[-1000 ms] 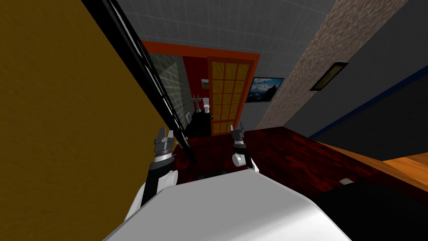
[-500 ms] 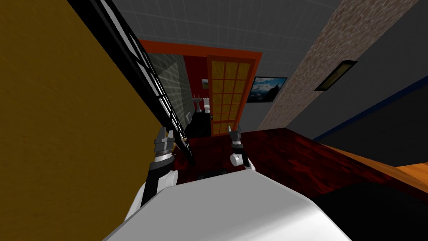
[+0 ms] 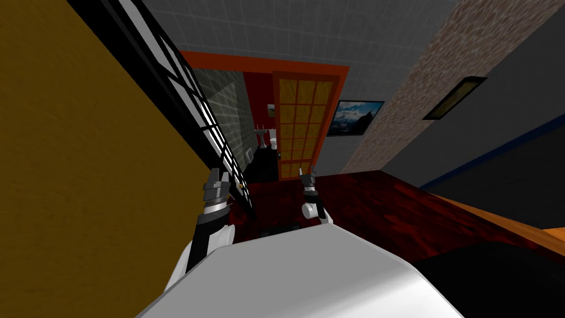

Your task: Pull the door open

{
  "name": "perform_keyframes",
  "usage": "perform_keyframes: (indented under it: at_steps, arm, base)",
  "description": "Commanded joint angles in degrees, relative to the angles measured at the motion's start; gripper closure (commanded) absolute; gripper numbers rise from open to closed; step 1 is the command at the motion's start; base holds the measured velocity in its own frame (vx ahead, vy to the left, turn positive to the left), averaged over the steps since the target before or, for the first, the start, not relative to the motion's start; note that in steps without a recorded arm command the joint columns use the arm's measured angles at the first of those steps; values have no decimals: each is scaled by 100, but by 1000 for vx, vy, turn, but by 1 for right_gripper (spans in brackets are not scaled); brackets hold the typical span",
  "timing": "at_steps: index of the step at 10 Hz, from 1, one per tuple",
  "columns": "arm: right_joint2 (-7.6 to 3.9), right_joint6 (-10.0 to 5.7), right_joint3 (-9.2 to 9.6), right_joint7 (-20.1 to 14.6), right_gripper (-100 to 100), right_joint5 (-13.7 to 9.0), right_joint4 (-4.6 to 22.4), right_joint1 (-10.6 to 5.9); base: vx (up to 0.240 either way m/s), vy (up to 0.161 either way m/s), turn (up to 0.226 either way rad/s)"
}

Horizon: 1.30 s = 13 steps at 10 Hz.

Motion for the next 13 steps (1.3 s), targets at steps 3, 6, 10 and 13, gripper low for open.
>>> perform_keyframes:
  at_steps: [3,6,10,13]
  arm:
    - [-14,-135,117,-283,-100,-223,423,-154]
    - [-18,-245,214,-507,-100,-405,784,-292]
    - [-12,-396,347,-813,-100,-655,1276,-478]
    - [-7,-510,446,-1042,-100,-842,1646,-618]
  base:
    - [62,-55,37]
    - [65,-58,41]
    - [62,-53,38]
    - [65,-46,36]
